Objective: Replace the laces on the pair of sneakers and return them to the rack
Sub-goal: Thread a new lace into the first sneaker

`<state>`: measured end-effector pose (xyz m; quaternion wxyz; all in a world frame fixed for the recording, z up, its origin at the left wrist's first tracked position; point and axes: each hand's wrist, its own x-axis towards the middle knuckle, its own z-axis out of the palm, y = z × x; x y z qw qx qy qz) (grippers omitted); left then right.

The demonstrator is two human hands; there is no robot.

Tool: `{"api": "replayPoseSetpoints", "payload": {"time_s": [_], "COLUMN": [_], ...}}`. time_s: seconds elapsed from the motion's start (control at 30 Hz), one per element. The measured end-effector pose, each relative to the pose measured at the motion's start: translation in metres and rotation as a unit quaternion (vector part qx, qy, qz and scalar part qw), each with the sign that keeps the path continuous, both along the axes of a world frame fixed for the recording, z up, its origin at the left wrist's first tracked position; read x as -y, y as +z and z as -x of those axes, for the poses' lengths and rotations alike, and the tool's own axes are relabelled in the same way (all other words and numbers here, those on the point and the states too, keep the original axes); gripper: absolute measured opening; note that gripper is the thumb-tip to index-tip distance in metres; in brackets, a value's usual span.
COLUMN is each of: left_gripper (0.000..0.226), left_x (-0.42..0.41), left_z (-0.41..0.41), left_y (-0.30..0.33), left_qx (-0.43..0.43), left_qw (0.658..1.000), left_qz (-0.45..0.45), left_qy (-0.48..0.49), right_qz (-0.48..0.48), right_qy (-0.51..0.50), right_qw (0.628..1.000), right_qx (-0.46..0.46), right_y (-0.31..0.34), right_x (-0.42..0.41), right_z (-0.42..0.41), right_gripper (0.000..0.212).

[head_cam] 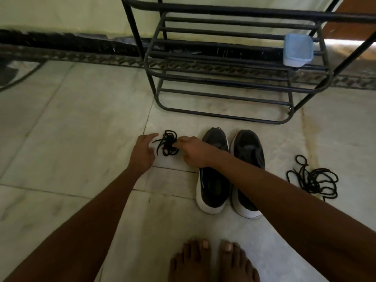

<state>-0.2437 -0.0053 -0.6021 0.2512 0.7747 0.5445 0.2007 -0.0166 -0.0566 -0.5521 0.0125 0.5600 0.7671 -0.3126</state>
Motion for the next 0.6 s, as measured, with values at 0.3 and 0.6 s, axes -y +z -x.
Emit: {"api": "replayPoseSetpoints", "payload": {"time_s": [0.3,0.6], "left_gripper": [0.011,0.014], "left_x": [-0.013,0.035], "left_z": [-0.016,-0.02], "left_y": [0.004,0.055], "left_qx": [-0.091,0.111], "left_qw": [0.99,0.976], "left_qz": [0.09,-0.057], "left_qy": [0.066,0.179], "right_qz": [0.021,-0.143], "right_qy": [0.021,-0.113], "right_qw": [1.0,0.977], "right_qx": [-0.007,-0.114], "right_y": [0.001,0.018], "right_x": [0.003,-0.005], "right_z": [0.003,0.001], "right_gripper": [0.051,0.019]}}
